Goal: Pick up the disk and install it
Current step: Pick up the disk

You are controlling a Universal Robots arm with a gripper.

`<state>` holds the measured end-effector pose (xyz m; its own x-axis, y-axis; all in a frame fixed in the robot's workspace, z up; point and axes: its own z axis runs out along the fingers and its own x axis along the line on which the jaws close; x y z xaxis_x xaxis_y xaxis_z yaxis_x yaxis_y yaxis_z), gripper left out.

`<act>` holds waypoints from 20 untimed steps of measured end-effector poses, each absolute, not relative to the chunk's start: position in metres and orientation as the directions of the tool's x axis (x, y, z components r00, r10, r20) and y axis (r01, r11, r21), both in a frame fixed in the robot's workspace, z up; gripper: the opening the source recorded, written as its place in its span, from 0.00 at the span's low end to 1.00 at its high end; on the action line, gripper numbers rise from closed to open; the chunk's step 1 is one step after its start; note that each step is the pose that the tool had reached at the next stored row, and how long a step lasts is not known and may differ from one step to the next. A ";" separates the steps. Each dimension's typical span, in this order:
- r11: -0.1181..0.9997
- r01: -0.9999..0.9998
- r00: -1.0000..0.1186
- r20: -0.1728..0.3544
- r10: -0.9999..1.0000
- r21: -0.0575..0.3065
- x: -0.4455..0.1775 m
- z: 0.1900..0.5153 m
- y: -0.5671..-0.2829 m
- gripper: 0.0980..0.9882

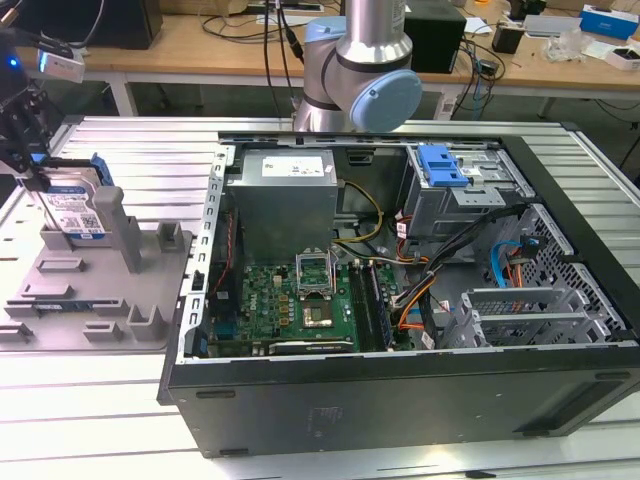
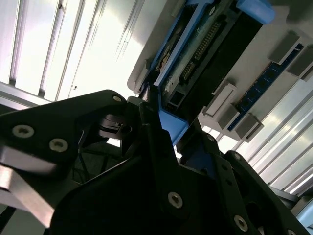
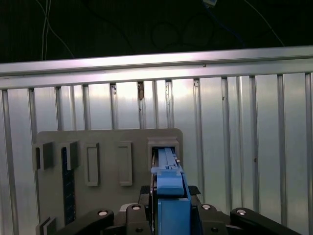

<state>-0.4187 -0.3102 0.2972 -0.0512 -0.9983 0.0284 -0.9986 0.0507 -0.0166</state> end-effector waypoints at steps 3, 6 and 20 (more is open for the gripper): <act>0.051 -0.999 -0.051 0.029 -0.998 -0.017 -0.419 0.297 -0.310 0.30; 0.051 -0.999 -0.051 0.029 -0.998 -0.017 -0.419 0.297 -0.310 0.30; 0.051 -0.999 -0.051 0.018 -0.999 -0.016 -0.419 0.311 -0.311 0.30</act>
<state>-0.4188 -0.3106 0.3113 -0.0511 -0.9985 0.0184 -0.9986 0.0508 -0.0162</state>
